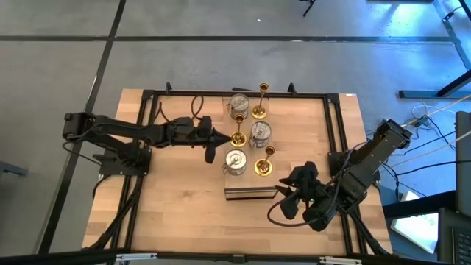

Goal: Pick & Place candle stick holders
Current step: Adjust the shelf

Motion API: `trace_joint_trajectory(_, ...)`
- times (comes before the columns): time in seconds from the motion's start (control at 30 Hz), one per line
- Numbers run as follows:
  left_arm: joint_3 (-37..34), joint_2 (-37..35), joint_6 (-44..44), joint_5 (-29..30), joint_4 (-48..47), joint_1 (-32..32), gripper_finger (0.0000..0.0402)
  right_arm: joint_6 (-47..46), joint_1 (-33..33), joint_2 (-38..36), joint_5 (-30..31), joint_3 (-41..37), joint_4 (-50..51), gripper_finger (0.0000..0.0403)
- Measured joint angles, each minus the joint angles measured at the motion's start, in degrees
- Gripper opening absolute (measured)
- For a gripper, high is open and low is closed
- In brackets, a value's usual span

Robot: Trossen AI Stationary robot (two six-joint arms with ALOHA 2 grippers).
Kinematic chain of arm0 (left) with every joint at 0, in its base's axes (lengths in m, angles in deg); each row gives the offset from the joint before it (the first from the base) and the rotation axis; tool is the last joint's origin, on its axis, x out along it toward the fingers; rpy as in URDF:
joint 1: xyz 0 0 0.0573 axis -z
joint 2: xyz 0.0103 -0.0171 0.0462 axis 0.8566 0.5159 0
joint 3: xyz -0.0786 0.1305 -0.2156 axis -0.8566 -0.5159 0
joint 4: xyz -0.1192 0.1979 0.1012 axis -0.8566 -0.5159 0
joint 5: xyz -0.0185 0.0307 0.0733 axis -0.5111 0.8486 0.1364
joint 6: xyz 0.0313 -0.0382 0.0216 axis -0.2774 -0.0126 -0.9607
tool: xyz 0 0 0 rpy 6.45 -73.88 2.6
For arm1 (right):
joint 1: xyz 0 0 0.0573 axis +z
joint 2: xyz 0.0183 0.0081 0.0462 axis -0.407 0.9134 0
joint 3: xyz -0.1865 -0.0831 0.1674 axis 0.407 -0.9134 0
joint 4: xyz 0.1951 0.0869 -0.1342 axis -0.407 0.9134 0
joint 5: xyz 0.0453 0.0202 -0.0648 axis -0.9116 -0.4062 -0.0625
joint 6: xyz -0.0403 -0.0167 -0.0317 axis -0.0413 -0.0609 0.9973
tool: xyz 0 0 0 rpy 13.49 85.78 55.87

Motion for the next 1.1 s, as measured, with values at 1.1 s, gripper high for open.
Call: trace_joint_trajectory(1.1, 0.0, -25.0, 18.0, 35.0, -32.6, 23.5, 0.0001, -32.6, 5.1, 1.8, 0.0, 0.0, 17.3, 0.0070)
